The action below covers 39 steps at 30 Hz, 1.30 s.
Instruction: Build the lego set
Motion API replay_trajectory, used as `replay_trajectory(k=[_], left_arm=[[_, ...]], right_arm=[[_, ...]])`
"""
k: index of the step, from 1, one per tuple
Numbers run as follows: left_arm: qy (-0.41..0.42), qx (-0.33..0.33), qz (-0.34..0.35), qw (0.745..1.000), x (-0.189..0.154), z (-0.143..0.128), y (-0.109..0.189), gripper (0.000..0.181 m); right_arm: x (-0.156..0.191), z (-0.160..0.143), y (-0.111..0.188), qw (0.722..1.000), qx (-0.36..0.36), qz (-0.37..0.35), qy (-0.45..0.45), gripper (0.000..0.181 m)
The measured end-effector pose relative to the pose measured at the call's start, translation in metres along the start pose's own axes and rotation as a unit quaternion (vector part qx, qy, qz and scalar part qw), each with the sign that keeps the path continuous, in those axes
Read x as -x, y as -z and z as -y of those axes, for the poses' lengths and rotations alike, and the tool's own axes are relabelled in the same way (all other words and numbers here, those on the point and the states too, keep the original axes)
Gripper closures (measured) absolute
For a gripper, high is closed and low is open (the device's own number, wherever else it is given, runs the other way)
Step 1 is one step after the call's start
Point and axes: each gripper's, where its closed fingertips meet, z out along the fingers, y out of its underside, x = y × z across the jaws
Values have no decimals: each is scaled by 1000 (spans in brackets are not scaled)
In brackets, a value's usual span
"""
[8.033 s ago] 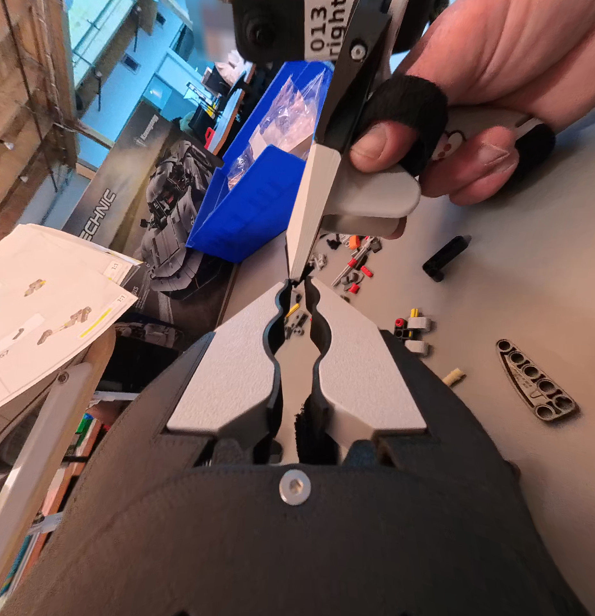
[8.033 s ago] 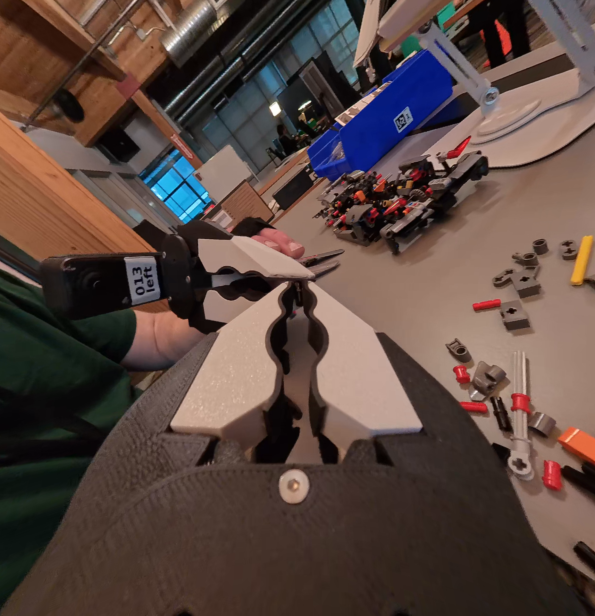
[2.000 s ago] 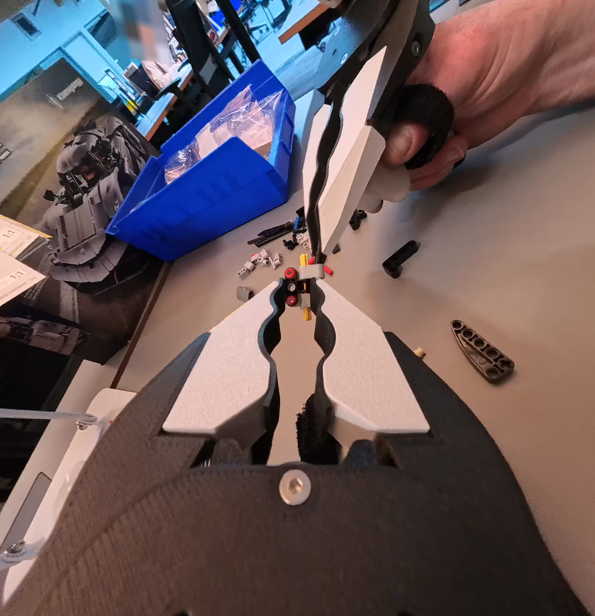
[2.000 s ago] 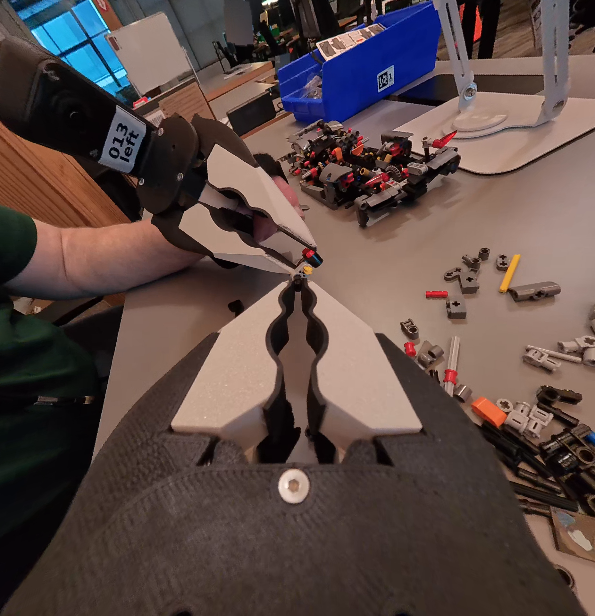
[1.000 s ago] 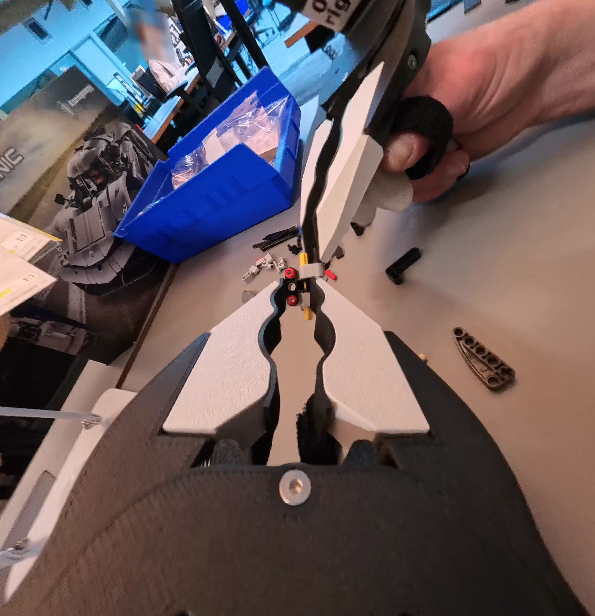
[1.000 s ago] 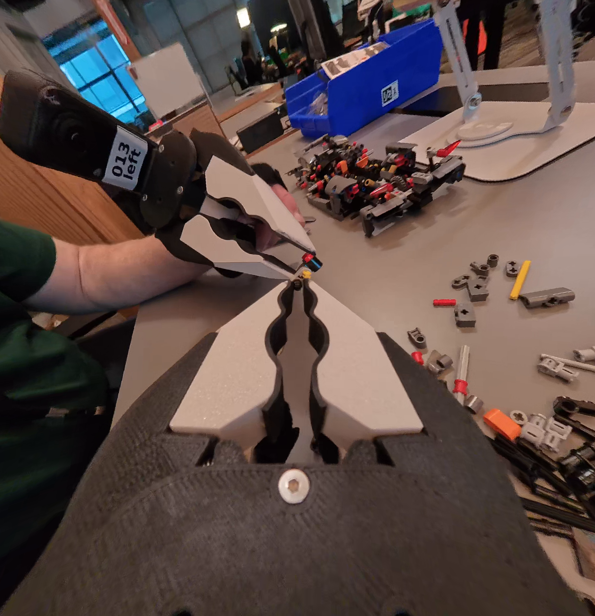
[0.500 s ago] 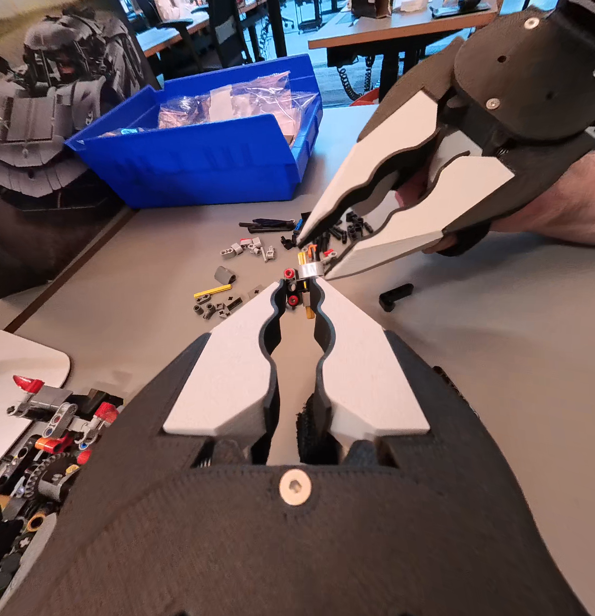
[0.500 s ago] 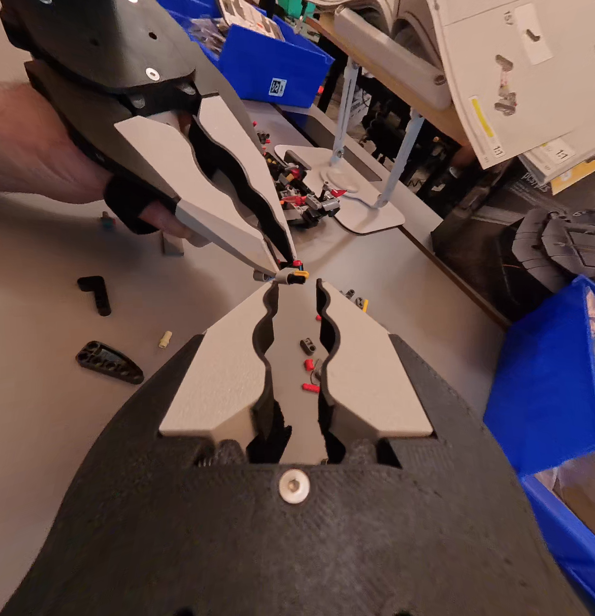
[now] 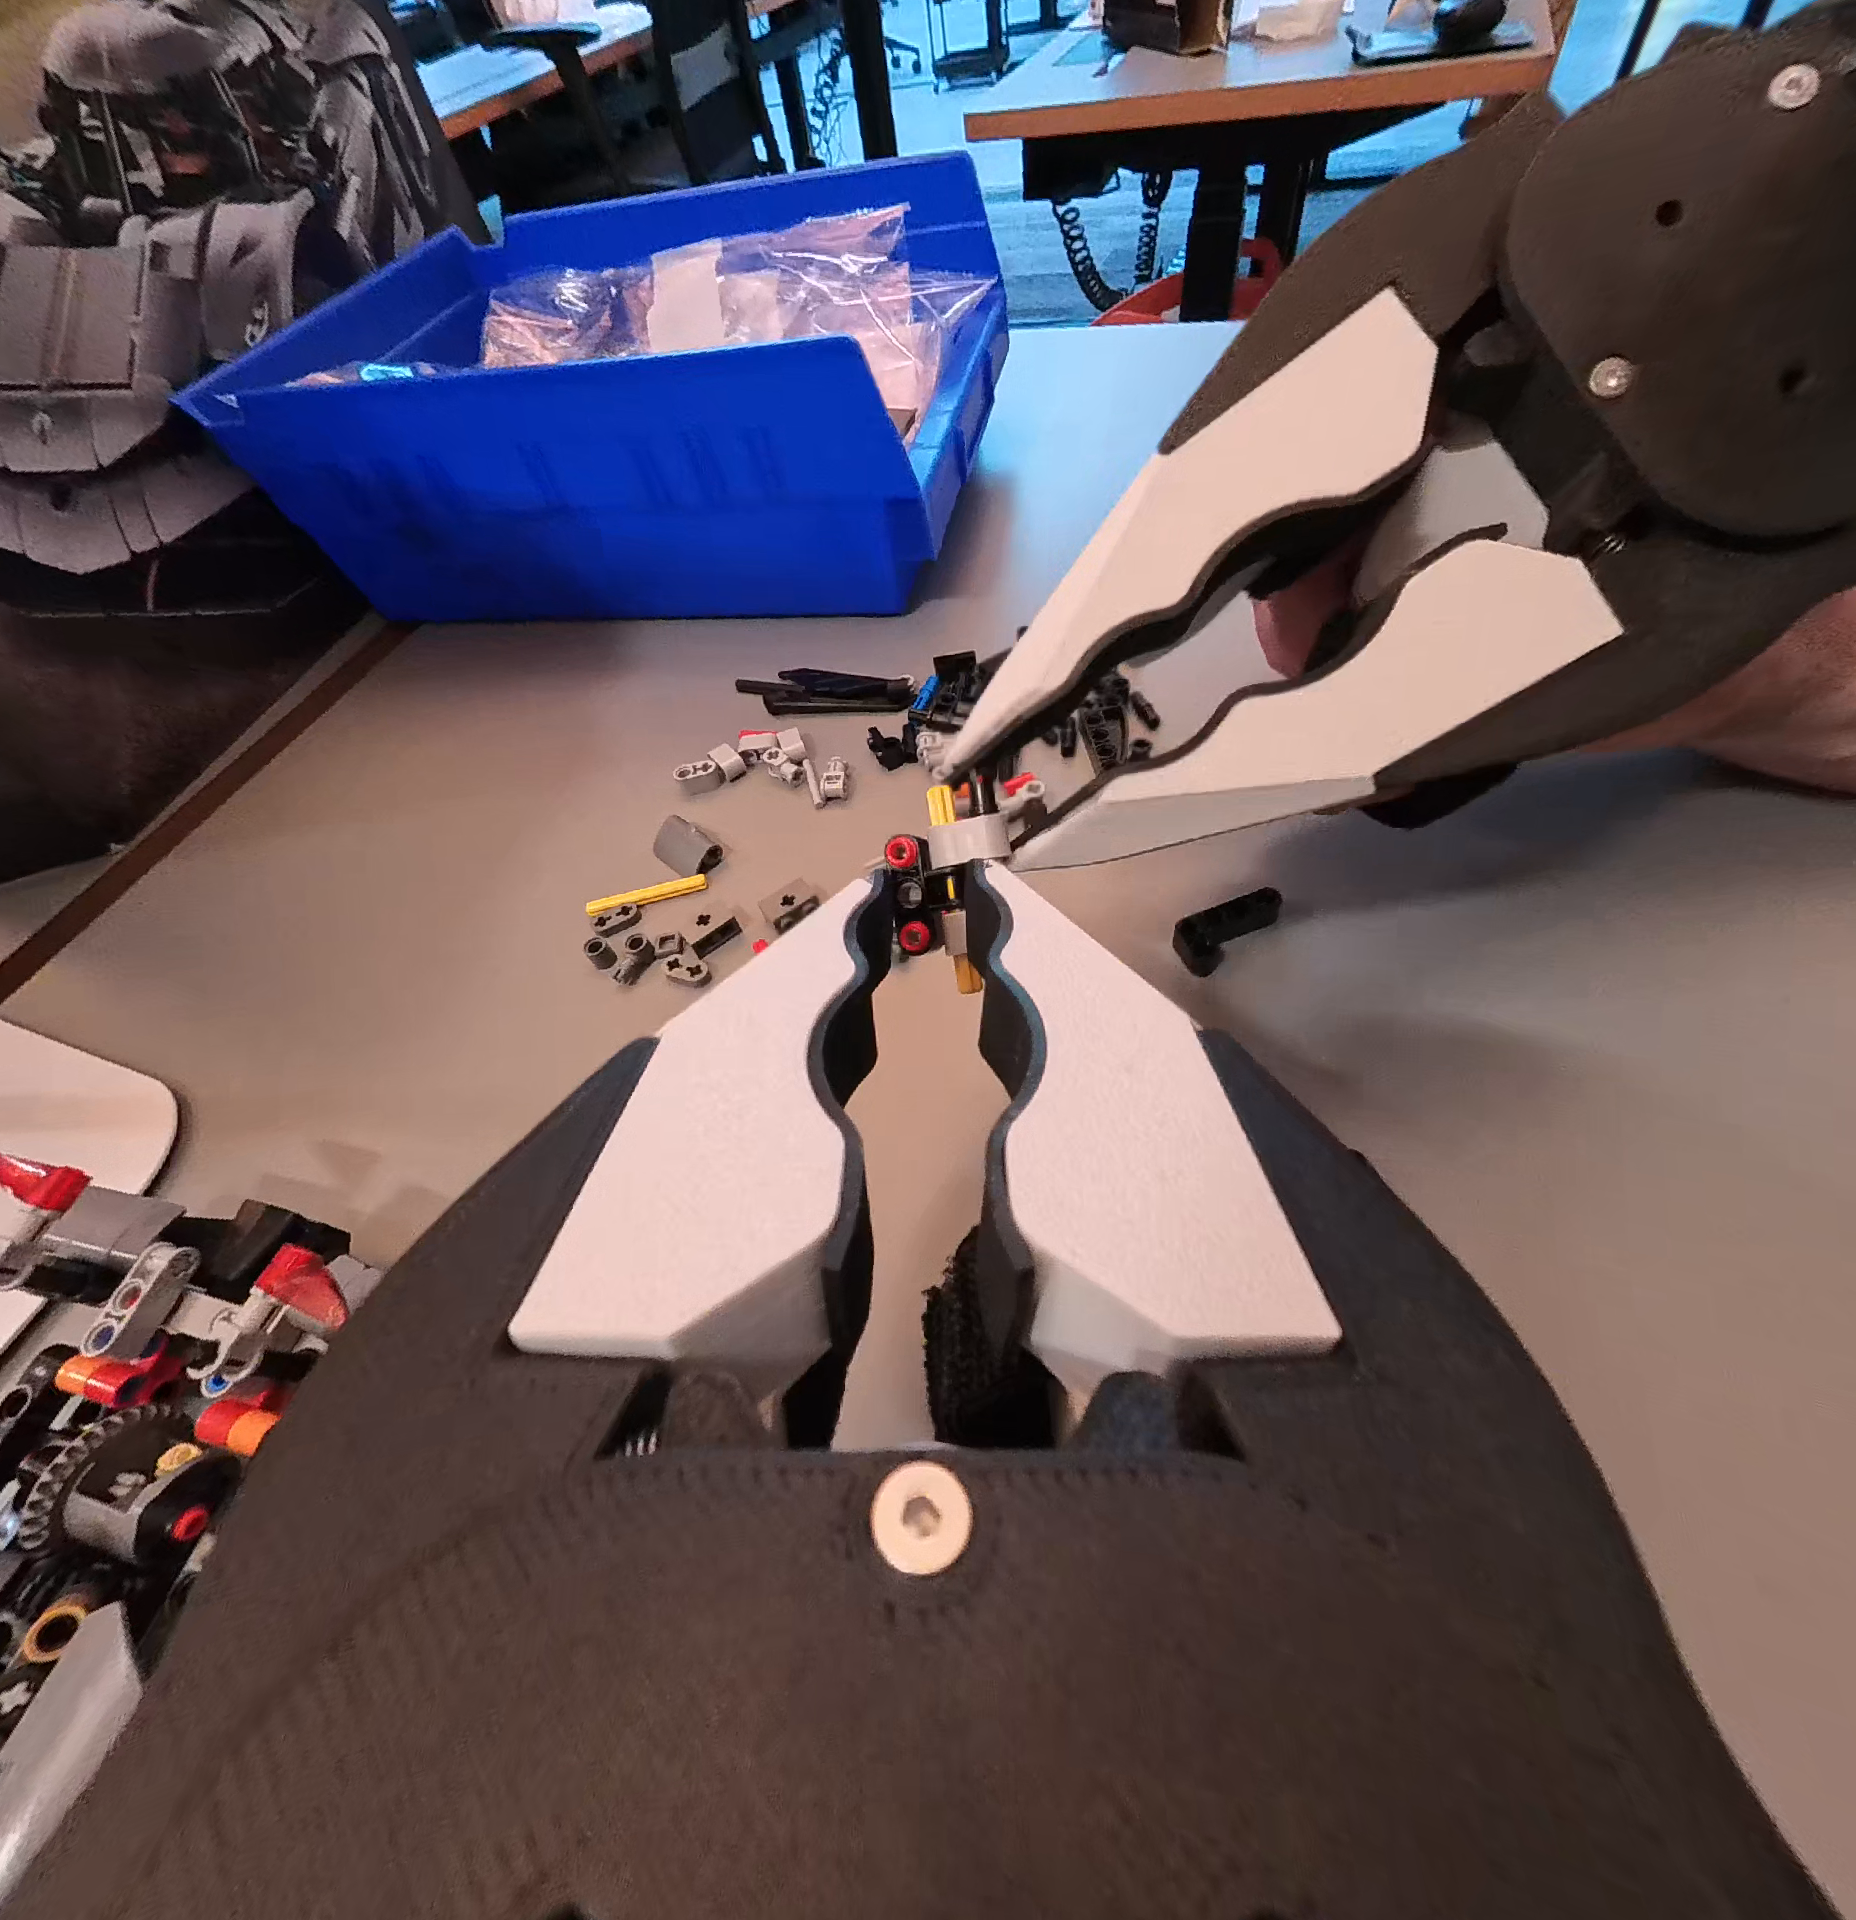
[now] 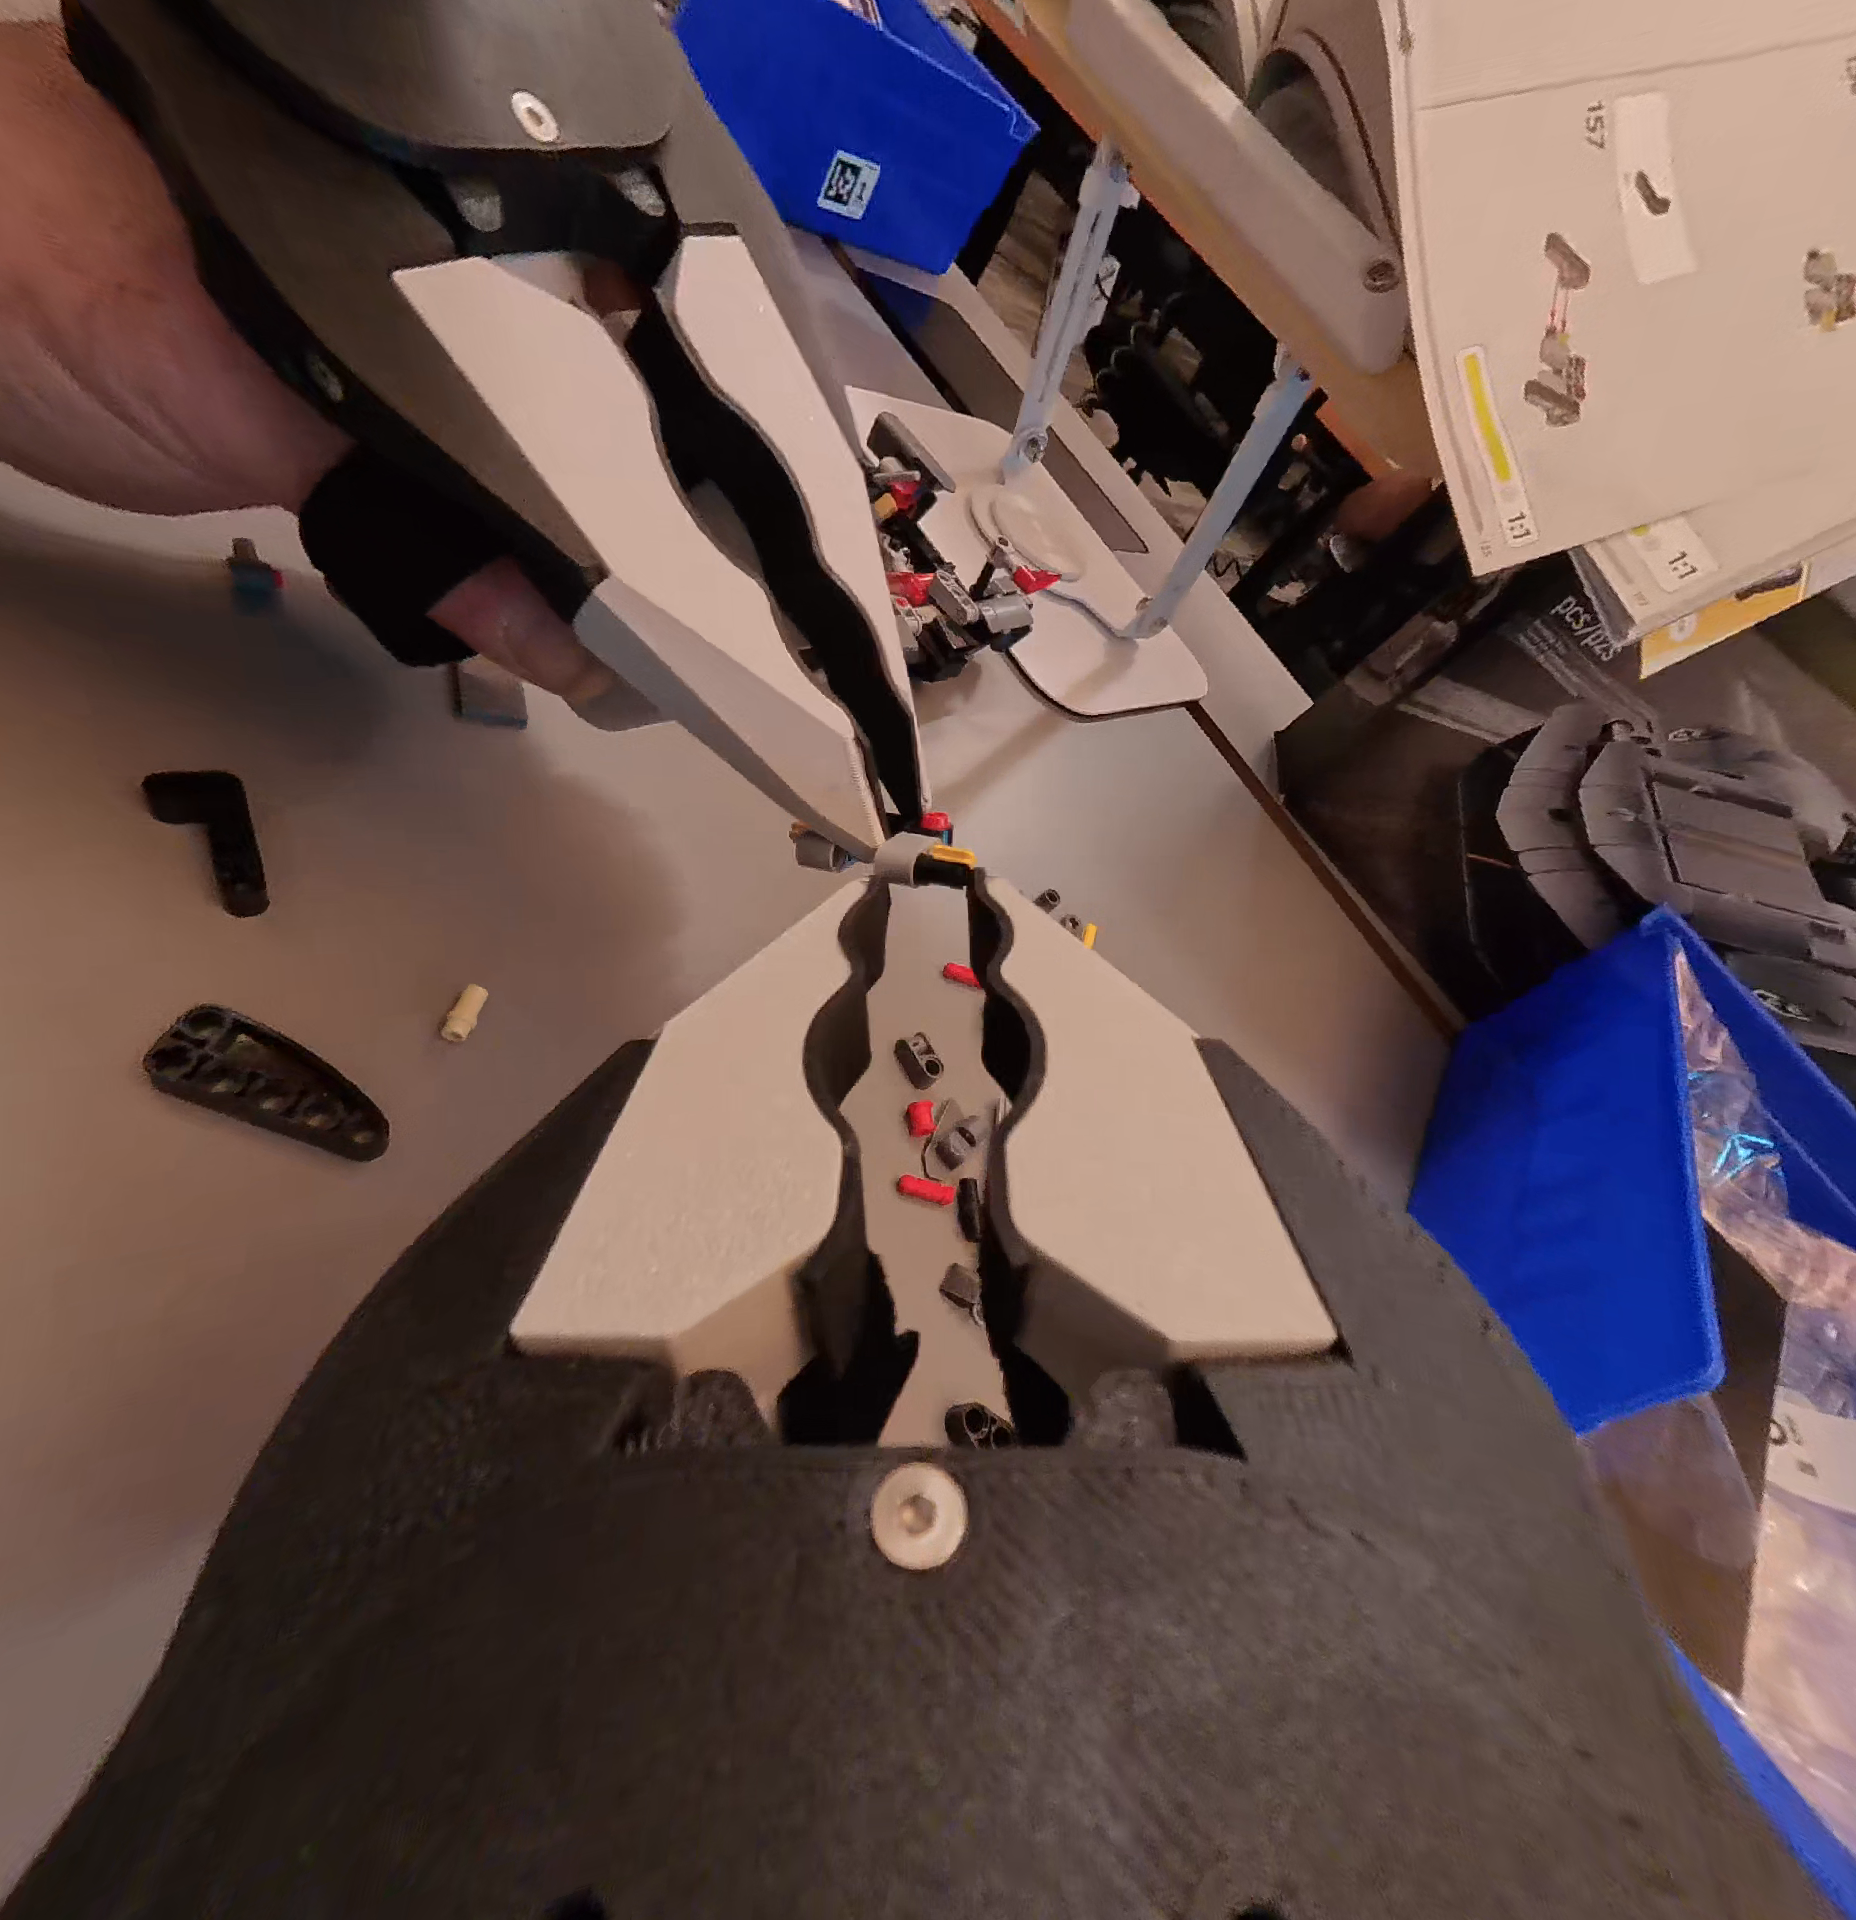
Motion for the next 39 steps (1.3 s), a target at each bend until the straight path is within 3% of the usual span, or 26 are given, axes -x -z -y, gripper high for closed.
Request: replay_trajectory(k=[10,23,25,28,39], left_arm=[[9,-1,-4,1000,-1,0,-1,170],[-32,13,13,999,-2,-3,-3,170],[-34,11,6,999,-5,-3,-4,176],[-77,29,34,996,-4,-5,-5,176],[-85,45,21,995,-8,-12,-9,180]], right_arm=[[2,2,-1,1000,4,-3,8,163],[3,-2,1,1000,24,-3,6,168],[3,-1,1,1000,26,-7,12,168],[3,-3,1,999,34,-13,26,168],[8,-8,-3,998,52,-1,36,170]])
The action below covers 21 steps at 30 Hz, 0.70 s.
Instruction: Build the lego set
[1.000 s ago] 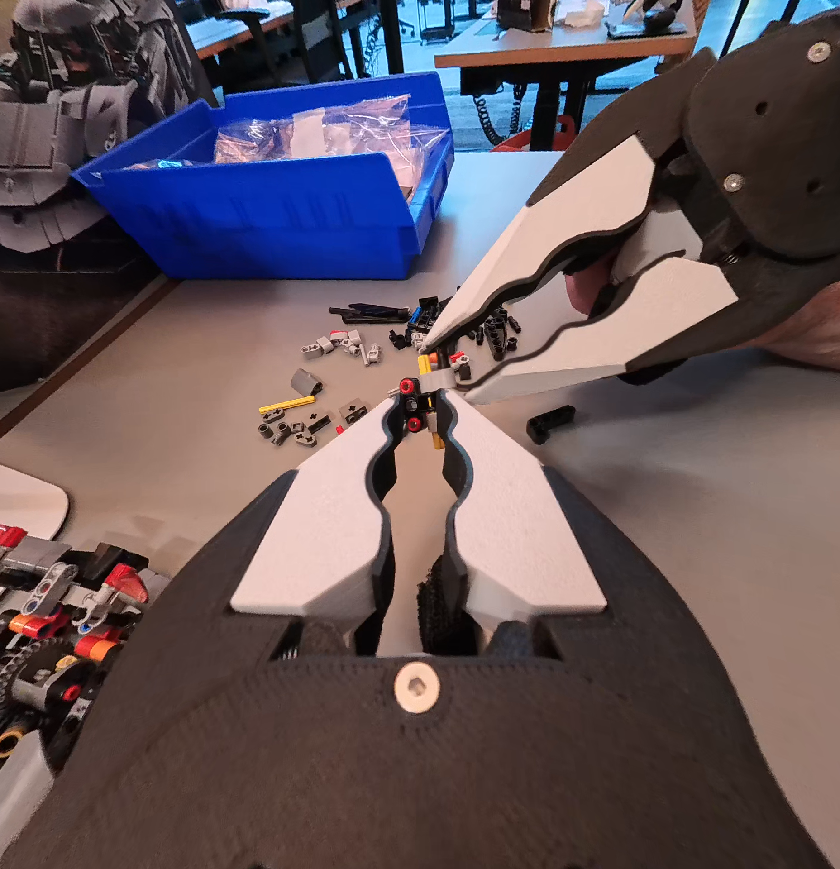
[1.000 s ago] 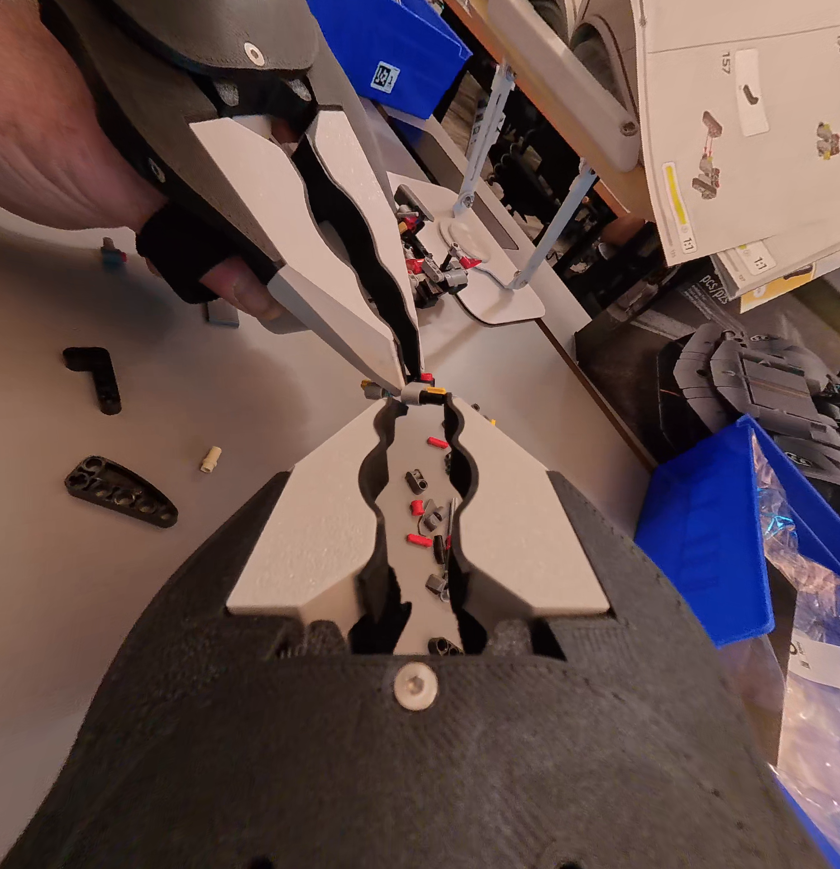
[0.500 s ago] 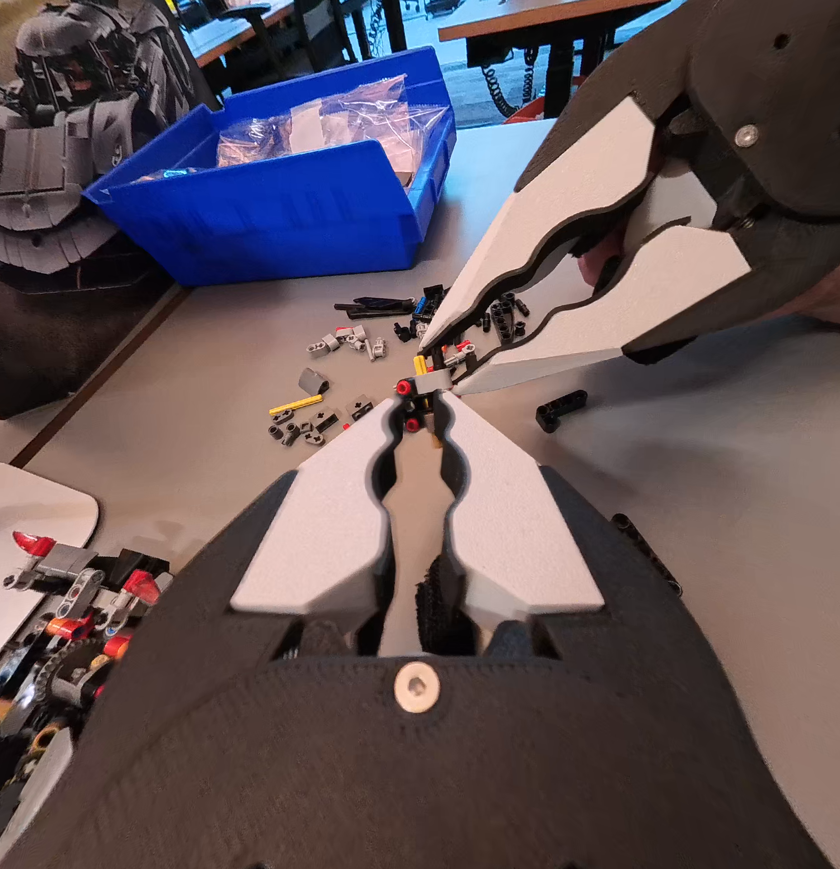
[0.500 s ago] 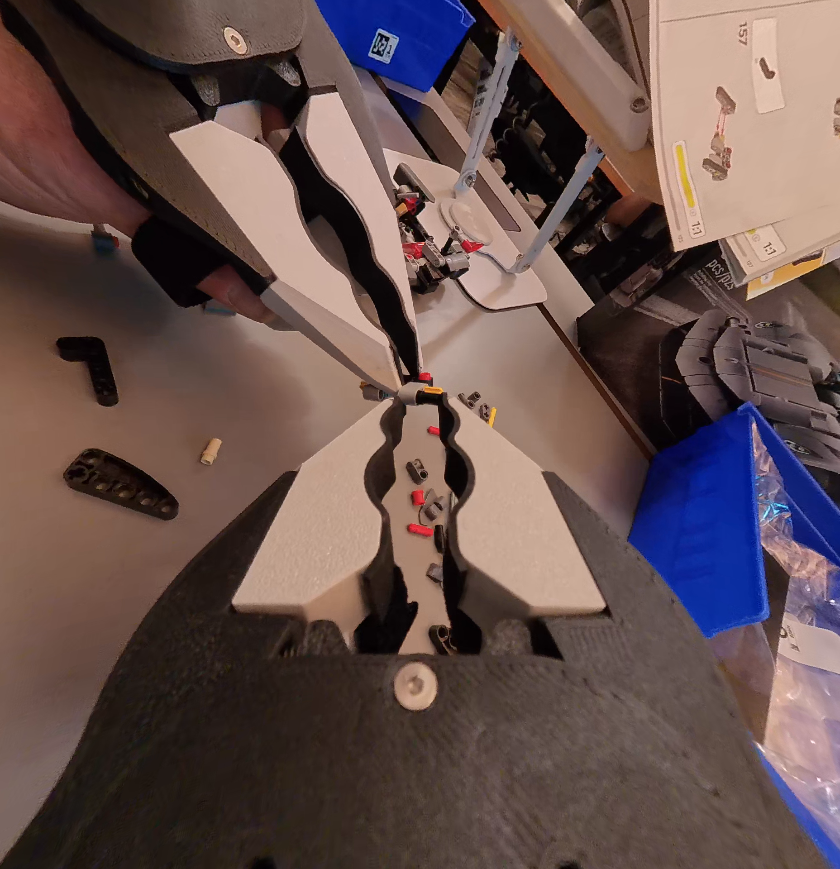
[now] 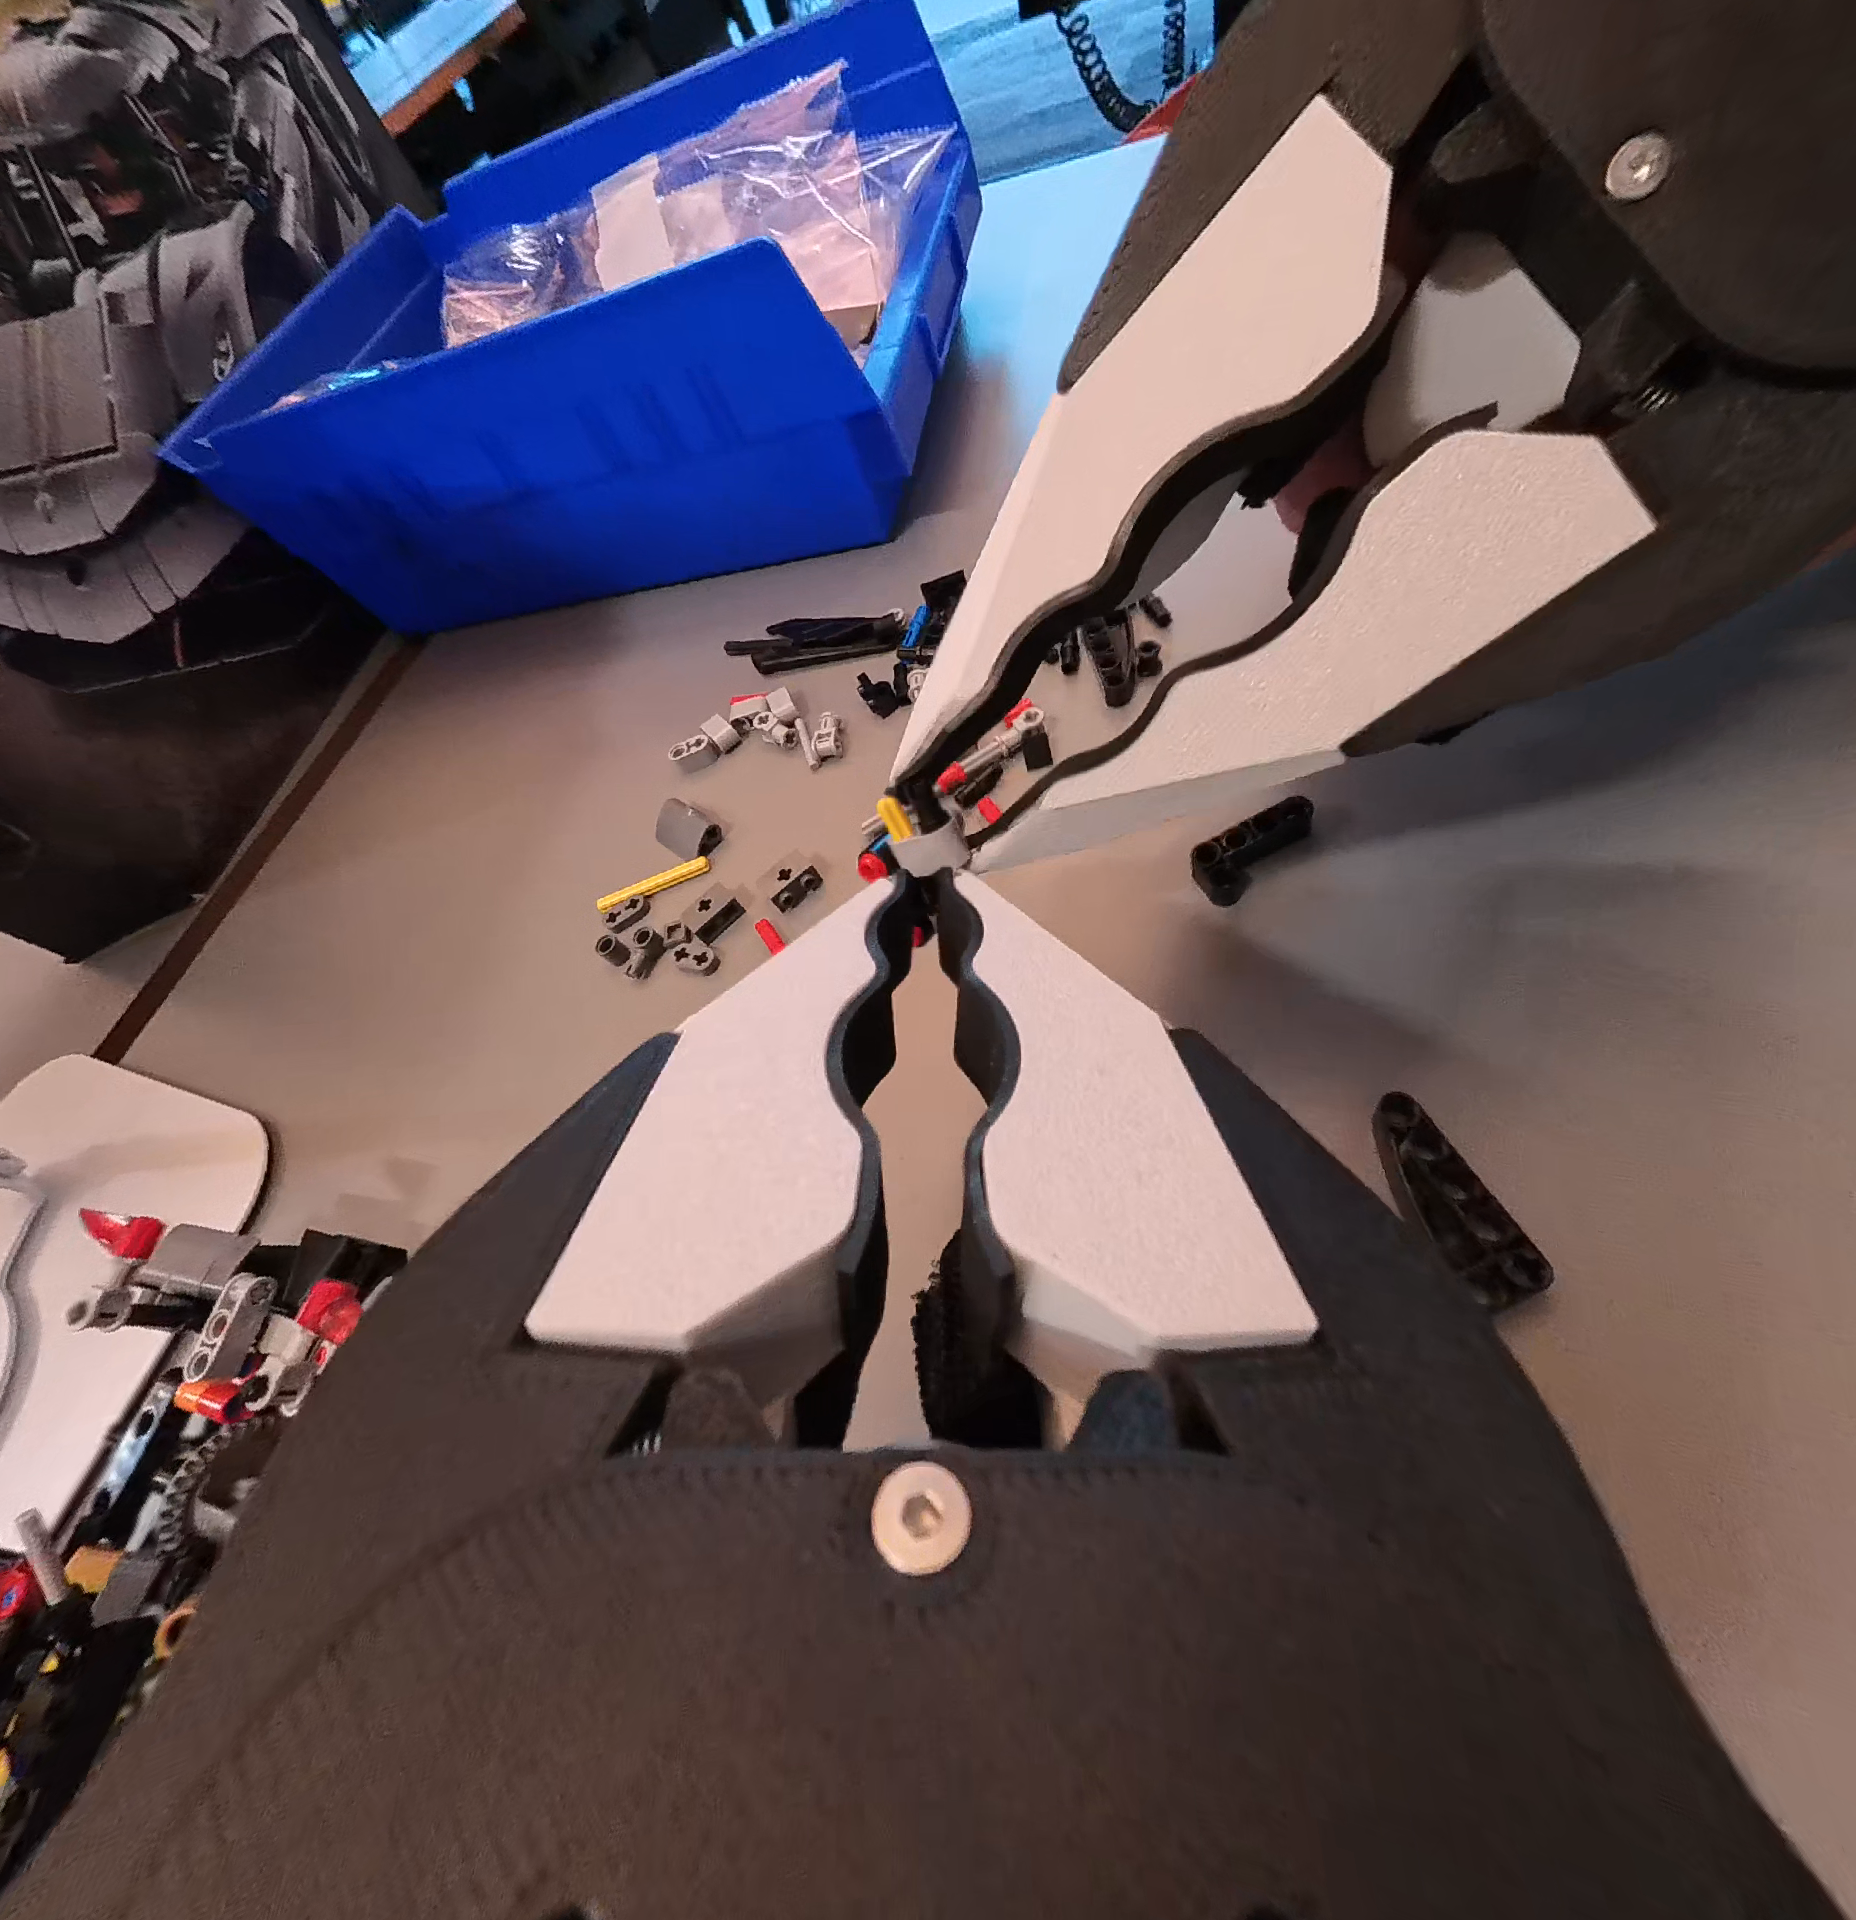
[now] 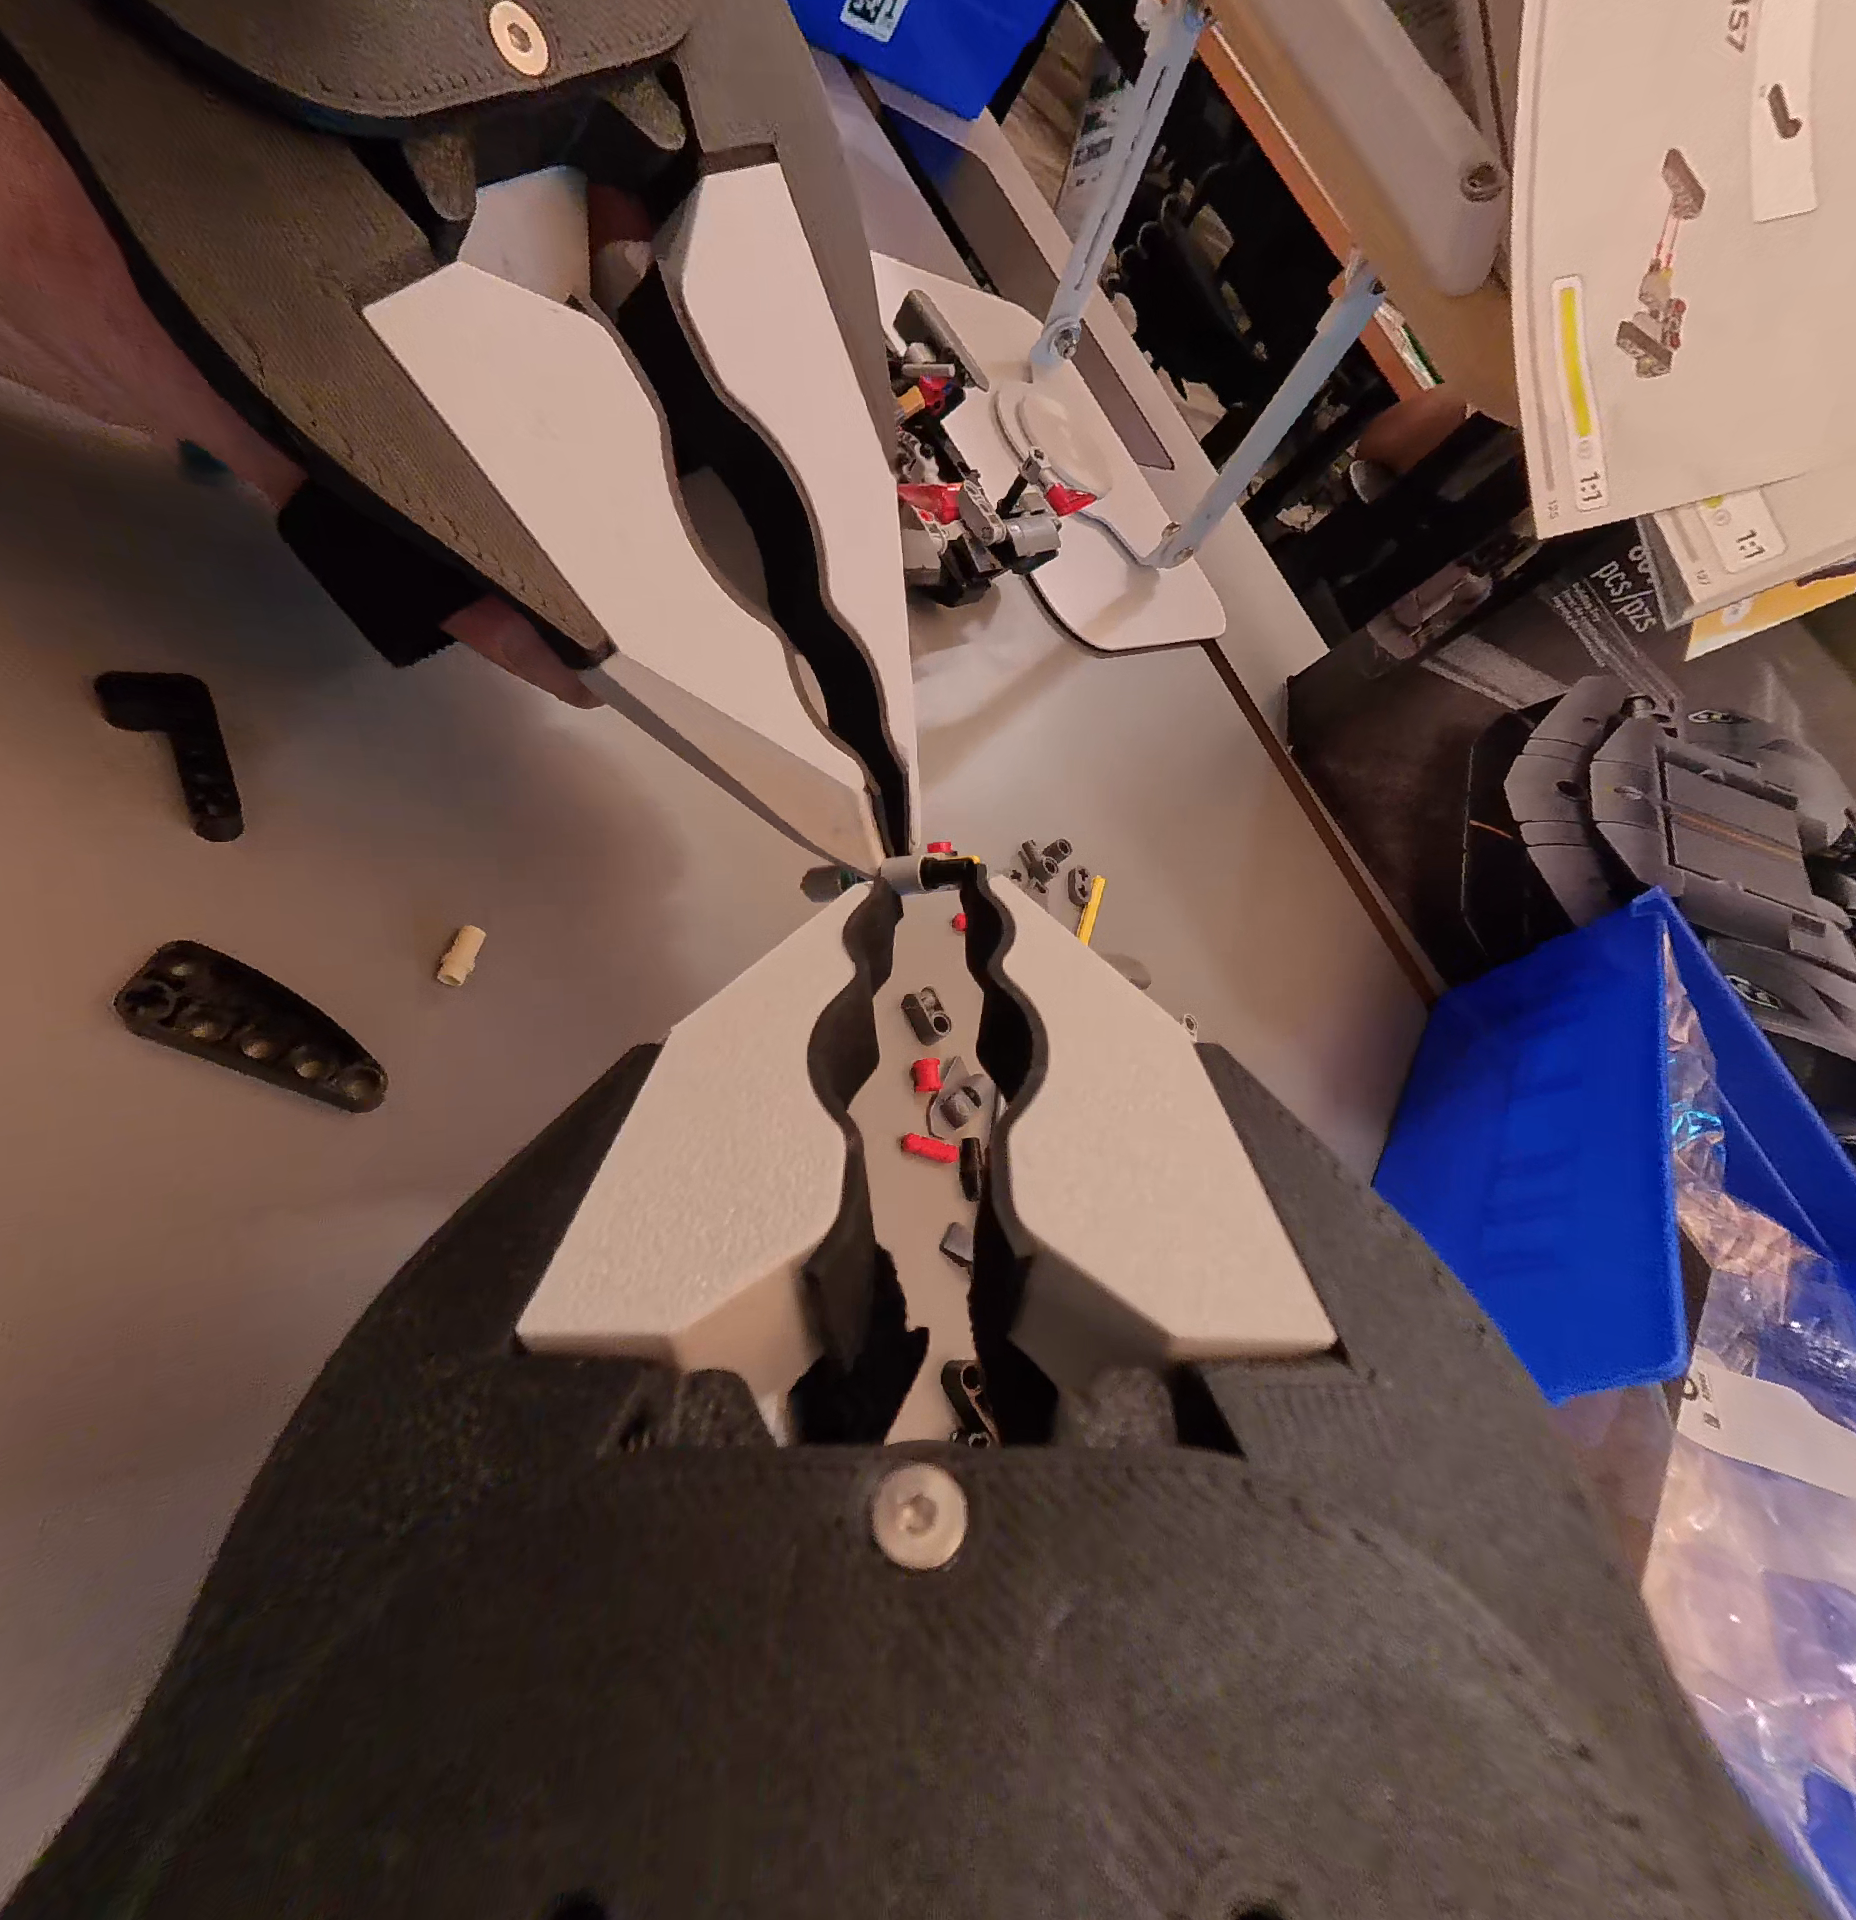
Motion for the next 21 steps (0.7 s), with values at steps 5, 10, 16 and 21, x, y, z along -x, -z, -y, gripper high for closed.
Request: replay_trajectory(k=[5,10,16,21], left_arm=[[-8,3,-15,1000,-7,-1,-4,181],[-16,12,-36,999,-14,-5,-6,181],[-28,34,-81,996,-28,-14,-9,181],[-48,60,-95,993,-32,-25,-8,181]], right_arm=[[2,3,1,1000,-9,7,-3,181],[6,-4,-3,998,-9,44,-32,181],[19,-15,-7,994,12,93,-49,181],[30,-20,-8,988,21,134,-68,181]])
